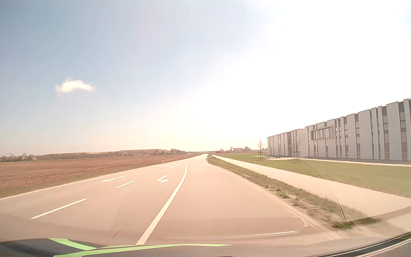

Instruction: Follow the waypoints while adhering to traffic rules and regulations

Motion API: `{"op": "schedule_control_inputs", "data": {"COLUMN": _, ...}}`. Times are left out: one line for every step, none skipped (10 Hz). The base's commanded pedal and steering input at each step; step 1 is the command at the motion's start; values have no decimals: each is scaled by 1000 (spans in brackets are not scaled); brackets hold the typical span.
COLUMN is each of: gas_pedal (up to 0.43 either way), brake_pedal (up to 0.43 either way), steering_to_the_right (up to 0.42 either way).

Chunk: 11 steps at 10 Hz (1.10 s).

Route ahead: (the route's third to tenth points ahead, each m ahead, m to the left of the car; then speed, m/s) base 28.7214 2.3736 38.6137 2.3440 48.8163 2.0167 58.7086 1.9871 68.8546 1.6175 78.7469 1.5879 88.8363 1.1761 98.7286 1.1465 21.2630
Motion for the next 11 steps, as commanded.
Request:
{"op": "schedule_control_inputs", "data": {"gas_pedal": 220, "brake_pedal": 0, "steering_to_the_right": -10}}
{"op": "schedule_control_inputs", "data": {"gas_pedal": 220, "brake_pedal": 0, "steering_to_the_right": -10}}
{"op": "schedule_control_inputs", "data": {"gas_pedal": 220, "brake_pedal": 0, "steering_to_the_right": -12}}
{"op": "schedule_control_inputs", "data": {"gas_pedal": 220, "brake_pedal": 0, "steering_to_the_right": -14}}
{"op": "schedule_control_inputs", "data": {"gas_pedal": 220, "brake_pedal": 0, "steering_to_the_right": -15}}
{"op": "schedule_control_inputs", "data": {"gas_pedal": 220, "brake_pedal": 0, "steering_to_the_right": -16}}
{"op": "schedule_control_inputs", "data": {"gas_pedal": 220, "brake_pedal": 0, "steering_to_the_right": -15}}
{"op": "schedule_control_inputs", "data": {"gas_pedal": 220, "brake_pedal": 0, "steering_to_the_right": -14}}
{"op": "schedule_control_inputs", "data": {"gas_pedal": 220, "brake_pedal": 0, "steering_to_the_right": -11}}
{"op": "schedule_control_inputs", "data": {"gas_pedal": 220, "brake_pedal": 0, "steering_to_the_right": -8}}
{"op": "schedule_control_inputs", "data": {"gas_pedal": 220, "brake_pedal": 0, "steering_to_the_right": -6}}
